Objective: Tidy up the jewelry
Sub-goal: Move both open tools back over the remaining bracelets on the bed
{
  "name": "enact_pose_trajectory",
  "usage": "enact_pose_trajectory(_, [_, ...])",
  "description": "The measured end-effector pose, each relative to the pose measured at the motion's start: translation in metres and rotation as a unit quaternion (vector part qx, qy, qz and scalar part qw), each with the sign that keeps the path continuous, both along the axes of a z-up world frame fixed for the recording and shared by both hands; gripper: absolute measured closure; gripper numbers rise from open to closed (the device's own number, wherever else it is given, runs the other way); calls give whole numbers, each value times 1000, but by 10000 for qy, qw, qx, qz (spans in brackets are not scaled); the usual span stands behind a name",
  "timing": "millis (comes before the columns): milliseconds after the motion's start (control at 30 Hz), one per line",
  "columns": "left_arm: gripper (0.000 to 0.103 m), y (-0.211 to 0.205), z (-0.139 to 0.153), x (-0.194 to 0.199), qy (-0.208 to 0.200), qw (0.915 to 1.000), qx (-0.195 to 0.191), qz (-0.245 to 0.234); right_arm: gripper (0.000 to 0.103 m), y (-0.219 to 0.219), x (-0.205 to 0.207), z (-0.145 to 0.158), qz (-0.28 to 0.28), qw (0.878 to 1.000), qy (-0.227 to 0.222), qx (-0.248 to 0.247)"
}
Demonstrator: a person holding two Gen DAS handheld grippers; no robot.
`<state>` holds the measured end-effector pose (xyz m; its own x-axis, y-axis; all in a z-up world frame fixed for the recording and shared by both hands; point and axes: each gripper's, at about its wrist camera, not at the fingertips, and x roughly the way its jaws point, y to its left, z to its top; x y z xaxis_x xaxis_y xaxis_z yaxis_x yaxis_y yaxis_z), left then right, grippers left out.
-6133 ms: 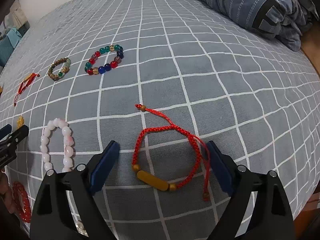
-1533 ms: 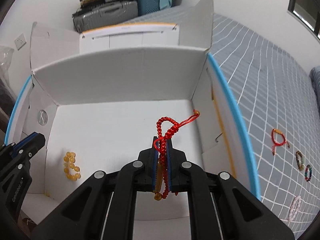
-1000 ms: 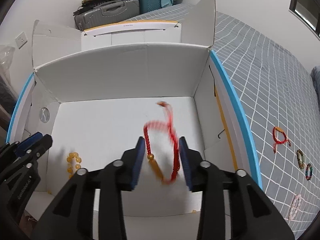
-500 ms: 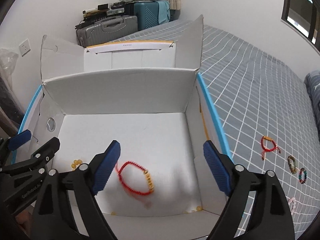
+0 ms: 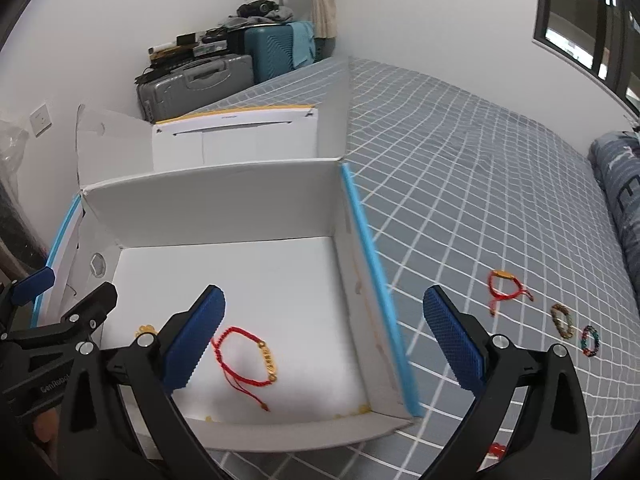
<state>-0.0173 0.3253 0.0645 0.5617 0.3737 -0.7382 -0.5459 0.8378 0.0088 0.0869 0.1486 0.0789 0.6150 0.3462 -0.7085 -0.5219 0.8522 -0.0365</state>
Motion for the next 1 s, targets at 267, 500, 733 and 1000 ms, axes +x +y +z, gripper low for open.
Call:
enact_pose_trajectory(267, [6, -35, 18, 4, -231, 9992, 8, -337, 8, -46, 1, 14, -377, 9992, -102, 50])
enact_pose_trajectory(500, [6, -77, 26, 17, -282, 9968, 29, -753, 8, -97, 1, 22, -761, 9970, -163, 48])
enact_pose_trajectory(733, [6, -122, 31, 26, -316, 9927, 52, -1167, 8, -152, 0, 25, -1135, 9934, -169, 32])
enact_pose_trajectory(1000, [6, -172, 29, 38, -246, 9873, 116, -1566, 8, -206, 0, 23, -1520, 9883, -121, 38])
